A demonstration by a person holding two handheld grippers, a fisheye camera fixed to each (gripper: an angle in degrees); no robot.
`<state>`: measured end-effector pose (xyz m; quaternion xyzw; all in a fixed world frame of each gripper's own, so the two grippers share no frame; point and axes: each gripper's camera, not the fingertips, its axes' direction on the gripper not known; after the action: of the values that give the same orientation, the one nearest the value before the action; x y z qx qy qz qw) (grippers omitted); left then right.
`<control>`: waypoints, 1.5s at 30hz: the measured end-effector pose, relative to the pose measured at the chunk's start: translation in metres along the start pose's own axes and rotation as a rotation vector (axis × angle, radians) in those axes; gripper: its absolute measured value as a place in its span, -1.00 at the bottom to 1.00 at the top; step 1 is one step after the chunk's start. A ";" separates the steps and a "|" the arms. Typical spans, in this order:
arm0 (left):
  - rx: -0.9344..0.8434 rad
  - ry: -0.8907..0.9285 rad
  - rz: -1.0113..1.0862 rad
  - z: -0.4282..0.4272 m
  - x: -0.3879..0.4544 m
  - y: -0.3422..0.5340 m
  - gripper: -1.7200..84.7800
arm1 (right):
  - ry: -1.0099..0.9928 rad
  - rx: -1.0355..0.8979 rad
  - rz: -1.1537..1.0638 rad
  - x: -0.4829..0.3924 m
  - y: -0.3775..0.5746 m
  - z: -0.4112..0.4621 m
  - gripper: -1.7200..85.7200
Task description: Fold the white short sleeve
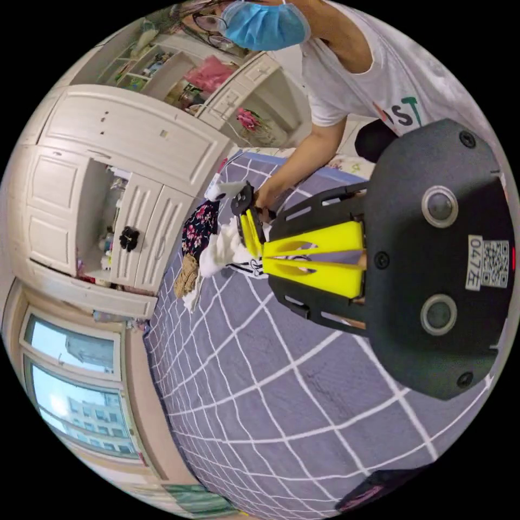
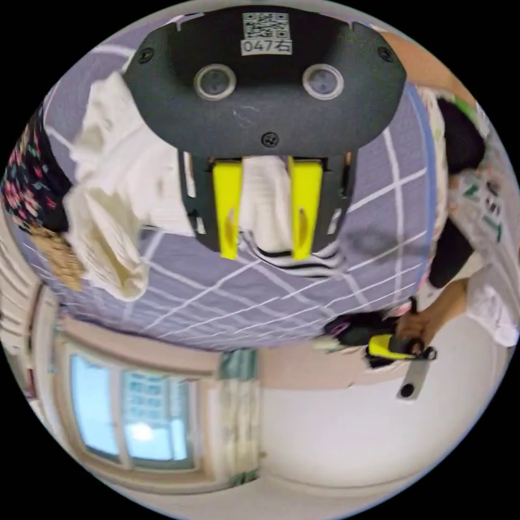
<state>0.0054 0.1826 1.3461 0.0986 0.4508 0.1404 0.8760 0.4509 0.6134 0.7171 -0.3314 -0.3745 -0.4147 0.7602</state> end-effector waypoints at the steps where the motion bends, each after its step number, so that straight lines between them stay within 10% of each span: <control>1: 0.025 -0.020 -0.045 -0.026 -0.001 0.021 -0.98 | -0.212 -0.102 -0.101 -0.007 -0.001 0.016 -0.93; 8: -0.156 -0.113 -0.277 -0.138 -0.007 0.138 -0.98 | -0.152 0.037 -0.149 -0.087 -0.015 -0.003 -0.82; 13: -0.340 -0.184 -0.252 -0.139 0.011 0.165 -0.97 | 0.247 -0.441 -0.262 -0.166 -0.014 0.085 -0.92; 20: -0.106 -0.085 -0.426 -0.196 0.013 0.183 -0.84 | 0.363 -0.252 -0.085 -0.250 -0.053 0.040 -0.96; 27: -0.017 -0.313 -0.563 -0.273 0.008 0.243 -0.87 | -0.085 -0.105 -0.188 -0.432 -0.050 0.062 -0.79; 38: -0.139 -0.356 -0.288 -0.288 0.067 0.262 -0.73 | 0.204 0.040 0.052 -0.383 -0.002 0.004 -0.82; 45: -0.300 -0.383 0.091 -0.245 0.064 0.238 -0.70 | -0.132 -0.122 -0.034 -0.366 0.022 0.017 -0.82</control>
<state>-0.1966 0.4392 1.2284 0.0124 0.2457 0.2238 0.9431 0.3280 0.7767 0.4120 -0.3973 -0.4033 -0.4268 0.7052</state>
